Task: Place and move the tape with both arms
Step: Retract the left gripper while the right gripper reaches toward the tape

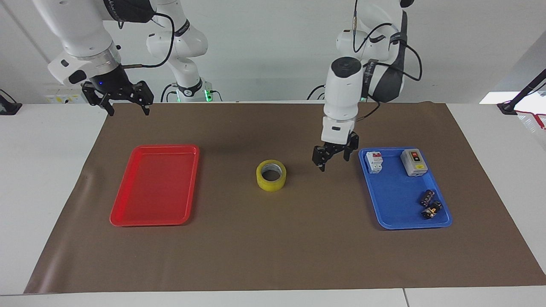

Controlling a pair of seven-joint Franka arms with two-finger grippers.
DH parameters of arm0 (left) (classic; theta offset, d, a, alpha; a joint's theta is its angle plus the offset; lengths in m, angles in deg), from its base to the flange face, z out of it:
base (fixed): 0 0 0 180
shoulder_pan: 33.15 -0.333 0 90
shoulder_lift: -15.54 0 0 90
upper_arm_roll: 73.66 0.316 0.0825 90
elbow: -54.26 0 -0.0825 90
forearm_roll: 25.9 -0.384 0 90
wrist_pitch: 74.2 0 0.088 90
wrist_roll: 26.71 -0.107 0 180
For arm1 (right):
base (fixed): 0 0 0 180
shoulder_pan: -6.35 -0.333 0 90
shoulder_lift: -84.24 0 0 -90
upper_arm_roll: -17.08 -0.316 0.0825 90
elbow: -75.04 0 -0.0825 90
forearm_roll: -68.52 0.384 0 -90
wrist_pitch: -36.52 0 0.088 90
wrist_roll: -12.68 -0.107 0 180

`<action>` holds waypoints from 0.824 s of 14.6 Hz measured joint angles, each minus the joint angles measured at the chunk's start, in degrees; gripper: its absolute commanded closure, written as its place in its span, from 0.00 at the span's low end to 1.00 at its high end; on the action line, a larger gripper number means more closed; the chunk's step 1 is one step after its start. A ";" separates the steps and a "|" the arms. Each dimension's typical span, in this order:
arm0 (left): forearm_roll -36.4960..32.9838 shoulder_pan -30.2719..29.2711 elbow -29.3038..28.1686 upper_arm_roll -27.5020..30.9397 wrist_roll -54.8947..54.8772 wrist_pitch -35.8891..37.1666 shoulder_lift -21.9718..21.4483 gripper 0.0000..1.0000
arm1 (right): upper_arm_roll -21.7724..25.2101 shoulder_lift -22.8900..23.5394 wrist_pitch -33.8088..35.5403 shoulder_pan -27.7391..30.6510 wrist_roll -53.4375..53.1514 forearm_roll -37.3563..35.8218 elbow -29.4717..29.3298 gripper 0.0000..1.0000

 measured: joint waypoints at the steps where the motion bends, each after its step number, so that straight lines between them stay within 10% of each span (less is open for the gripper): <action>1: 1.51 -2.49 -0.01 0.06 -5.12 2.11 -1.57 0.00 | -0.17 0.00 0.00 -0.06 0.13 0.00 0.00 0.00; 12: 9.80 -19.89 10.89 0.59 -33.08 20.83 -7.03 0.00 | -2.06 9.90 -19.66 -19.59 -14.21 0.16 6.88 0.00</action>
